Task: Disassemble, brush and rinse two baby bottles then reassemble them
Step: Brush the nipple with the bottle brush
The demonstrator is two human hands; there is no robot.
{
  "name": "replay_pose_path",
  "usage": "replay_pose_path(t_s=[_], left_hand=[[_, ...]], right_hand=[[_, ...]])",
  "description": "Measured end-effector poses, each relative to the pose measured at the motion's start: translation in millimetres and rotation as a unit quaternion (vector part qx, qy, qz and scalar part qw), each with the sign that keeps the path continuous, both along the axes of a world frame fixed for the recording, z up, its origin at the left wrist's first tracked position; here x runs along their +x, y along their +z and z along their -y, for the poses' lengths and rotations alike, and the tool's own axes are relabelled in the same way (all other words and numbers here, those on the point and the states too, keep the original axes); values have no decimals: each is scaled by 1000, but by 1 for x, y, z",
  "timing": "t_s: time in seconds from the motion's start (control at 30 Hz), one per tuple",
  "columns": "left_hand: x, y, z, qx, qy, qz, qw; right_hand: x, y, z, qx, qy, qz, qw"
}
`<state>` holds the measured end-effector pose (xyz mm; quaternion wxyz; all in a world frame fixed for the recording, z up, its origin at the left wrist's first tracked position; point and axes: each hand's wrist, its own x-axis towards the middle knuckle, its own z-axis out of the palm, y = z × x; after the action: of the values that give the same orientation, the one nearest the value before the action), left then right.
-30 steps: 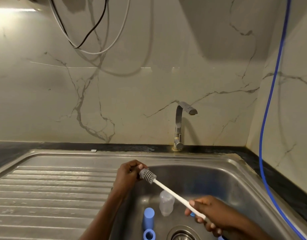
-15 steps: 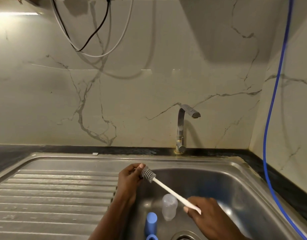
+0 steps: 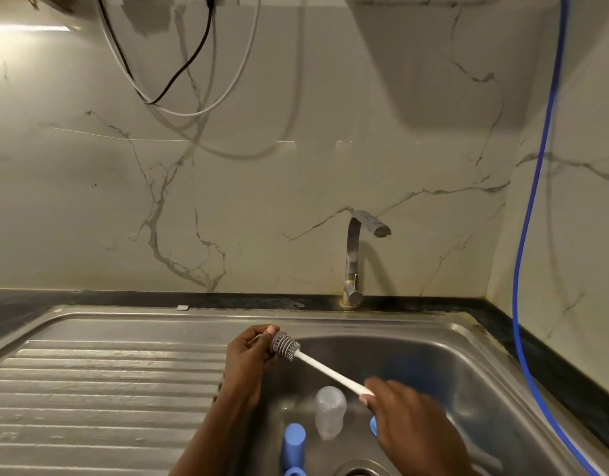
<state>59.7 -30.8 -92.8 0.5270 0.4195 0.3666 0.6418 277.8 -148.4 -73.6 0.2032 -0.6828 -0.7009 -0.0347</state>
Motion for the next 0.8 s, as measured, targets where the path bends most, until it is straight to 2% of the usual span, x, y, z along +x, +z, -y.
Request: replay_pose_path(t_s=[0.03,0.07,0.13,0.2,0.23,0.3,0.33,0.37,0.4,0.43,0.5,0.53,0.57,0.63,0.7,0.77,0.8], left_hand=[[-2,0,-2,1,-7,-3,1000],[-3,1,-3,4,-18,-5,1000],[-4,5,-3,20,-50,5,999],[-4,10,-1,32,-85,19,996],[-4,12,0,33,-103,29,994],[-6,14,2,21,-140,60,988],[-6,14,3,15,-151,69,986],[-4,13,4,11,-146,70,987],[-1,12,4,9,-123,64,990],[3,9,3,9,-89,57,994],[7,4,1,8,-18,39,999],[6,2,-1,7,7,29,1000],[4,1,-3,5,23,25,999],[-1,2,-3,3,33,36,999],[-2,3,-2,-3,16,47,999],[-4,6,-1,-16,-17,61,998],[-6,8,-1,-20,-40,75,996]], right_hand=[[-1,-4,0,-7,8,4,1000],[-3,-6,1,-28,9,-29,999],[-1,-12,-2,-49,19,-133,990],[3,-9,-3,-87,50,-284,954],[5,-4,-2,-155,61,-373,913],[10,8,3,-320,69,-516,791],[12,13,5,-365,74,-548,749],[13,15,5,-377,79,-555,737],[11,15,4,-368,78,-541,752],[7,12,2,-333,77,-498,797],[-3,2,2,-230,63,-353,905],[-5,-4,1,-173,51,-266,947],[-5,-8,1,-126,36,-182,975],[0,-10,1,-57,3,-64,996],[2,-11,-1,-32,5,-15,999],[-3,-10,-1,-58,55,-58,995],[-3,-10,-2,-89,88,-146,981]])
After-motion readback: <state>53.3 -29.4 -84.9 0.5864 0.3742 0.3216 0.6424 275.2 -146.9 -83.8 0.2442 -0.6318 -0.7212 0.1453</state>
